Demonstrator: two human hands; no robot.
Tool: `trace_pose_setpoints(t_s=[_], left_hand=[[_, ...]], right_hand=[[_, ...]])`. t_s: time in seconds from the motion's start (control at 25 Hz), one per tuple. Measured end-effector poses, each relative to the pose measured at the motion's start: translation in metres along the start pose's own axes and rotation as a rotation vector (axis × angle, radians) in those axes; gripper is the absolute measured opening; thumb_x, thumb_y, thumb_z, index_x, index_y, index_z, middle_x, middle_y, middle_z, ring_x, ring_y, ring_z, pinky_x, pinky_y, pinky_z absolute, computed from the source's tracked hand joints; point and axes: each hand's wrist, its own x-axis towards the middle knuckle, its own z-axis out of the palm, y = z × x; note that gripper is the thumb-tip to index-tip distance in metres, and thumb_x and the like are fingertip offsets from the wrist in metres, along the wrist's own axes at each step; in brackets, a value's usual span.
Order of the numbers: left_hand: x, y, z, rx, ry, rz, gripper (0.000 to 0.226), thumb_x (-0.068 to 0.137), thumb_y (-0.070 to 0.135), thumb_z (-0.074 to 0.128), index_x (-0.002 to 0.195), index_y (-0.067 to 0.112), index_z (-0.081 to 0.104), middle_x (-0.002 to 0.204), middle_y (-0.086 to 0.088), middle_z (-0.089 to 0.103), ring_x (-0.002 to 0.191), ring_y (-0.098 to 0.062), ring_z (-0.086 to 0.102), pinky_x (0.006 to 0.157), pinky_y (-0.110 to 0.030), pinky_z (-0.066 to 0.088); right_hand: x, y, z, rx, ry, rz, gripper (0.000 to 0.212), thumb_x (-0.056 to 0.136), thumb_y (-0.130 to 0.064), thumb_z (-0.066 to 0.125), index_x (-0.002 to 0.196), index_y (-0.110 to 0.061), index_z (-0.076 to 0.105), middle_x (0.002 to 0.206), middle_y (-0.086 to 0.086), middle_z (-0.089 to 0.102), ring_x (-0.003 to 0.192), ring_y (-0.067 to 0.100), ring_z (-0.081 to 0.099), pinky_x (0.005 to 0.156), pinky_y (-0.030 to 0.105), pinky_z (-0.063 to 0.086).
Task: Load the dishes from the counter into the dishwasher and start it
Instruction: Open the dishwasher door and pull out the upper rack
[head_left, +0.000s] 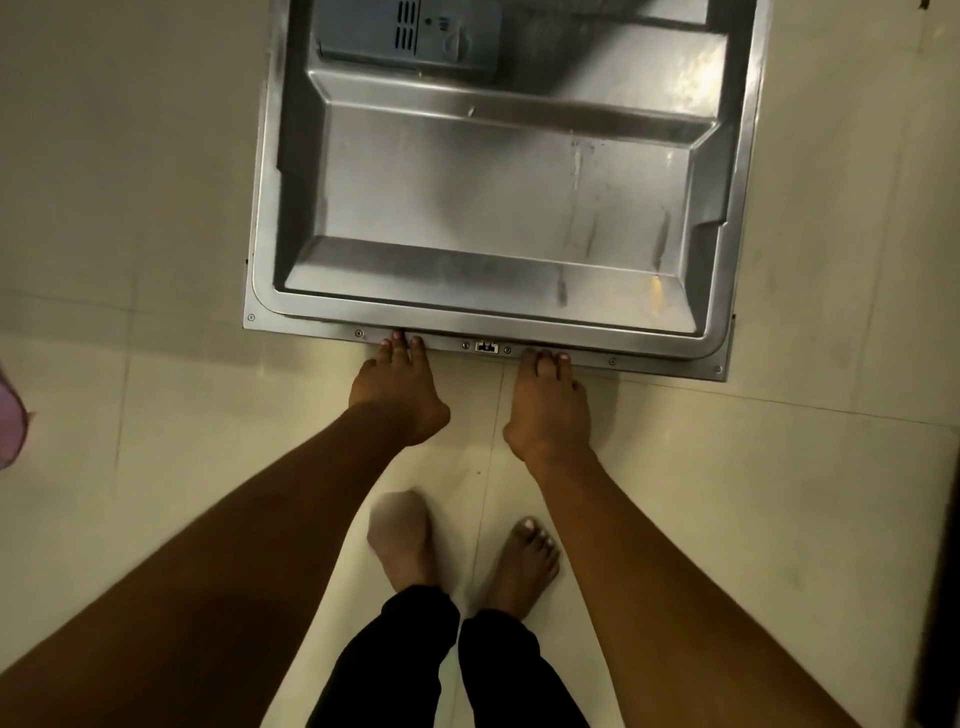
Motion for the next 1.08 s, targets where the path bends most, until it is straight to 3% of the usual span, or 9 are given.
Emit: trace_pose_setpoints(t_s=[0.16, 0.28, 0.4, 0.8, 1.08], left_hand=[[-0.003, 0.001, -0.003, -0.005, -0.050, -0.007, 0.087, 0.094, 0.039, 0.045, 0.156, 0.005, -0.007, 0.162, -0.019, -0.010, 0.152, -0.030, -0.003, 0.122, -0.042, 0.016], [-0.005, -0.008, -0.026, 0.030, -0.110, 0.029, 0.074, 0.095, 0.037, 0.045, 0.155, 0.008, 0.014, 0.164, -0.015, 0.006, 0.151, -0.032, 0.007, 0.118, -0.046, 0.022], [-0.020, -0.006, -0.043, 0.048, -0.090, 0.065, 0.060, 0.096, 0.033, 0.044, 0.151, 0.013, 0.030, 0.162, -0.013, 0.016, 0.149, -0.034, 0.015, 0.117, -0.048, 0.024], [-0.097, -0.013, -0.163, -0.054, 0.191, 0.133, 0.060, 0.099, 0.026, 0.048, 0.153, 0.017, 0.025, 0.164, -0.013, -0.006, 0.151, -0.034, 0.001, 0.121, -0.050, 0.011], [-0.141, -0.030, -0.242, -0.074, 0.347, 0.118, 0.065, 0.098, 0.020, 0.047, 0.155, 0.019, 0.016, 0.164, -0.013, -0.011, 0.151, -0.034, -0.009, 0.122, -0.050, 0.003]], right_hand=[[-0.004, -0.001, -0.002, -0.004, -0.076, 0.022, 0.088, 0.087, -0.018, 0.064, 0.154, -0.010, 0.007, 0.162, 0.010, 0.002, 0.149, 0.032, 0.003, 0.117, 0.047, 0.022], [-0.006, 0.002, -0.024, 0.040, -0.147, 0.029, 0.081, 0.090, -0.019, 0.058, 0.154, -0.012, 0.011, 0.162, 0.009, 0.007, 0.149, 0.031, 0.003, 0.117, 0.048, 0.022], [-0.016, 0.000, -0.049, 0.071, -0.099, 0.064, 0.075, 0.092, -0.021, 0.055, 0.153, -0.011, 0.013, 0.160, 0.013, 0.014, 0.149, 0.031, 0.006, 0.118, 0.047, 0.020], [-0.074, -0.058, -0.169, 0.118, 0.228, -0.006, 0.077, 0.096, -0.029, 0.055, 0.154, -0.012, 0.008, 0.162, 0.010, 0.010, 0.149, 0.030, 0.004, 0.120, 0.043, 0.015], [-0.104, -0.087, -0.246, 0.157, 0.337, -0.024, 0.077, 0.097, -0.029, 0.052, 0.155, -0.014, 0.003, 0.163, 0.008, 0.003, 0.150, 0.028, 0.000, 0.121, 0.041, 0.010]])
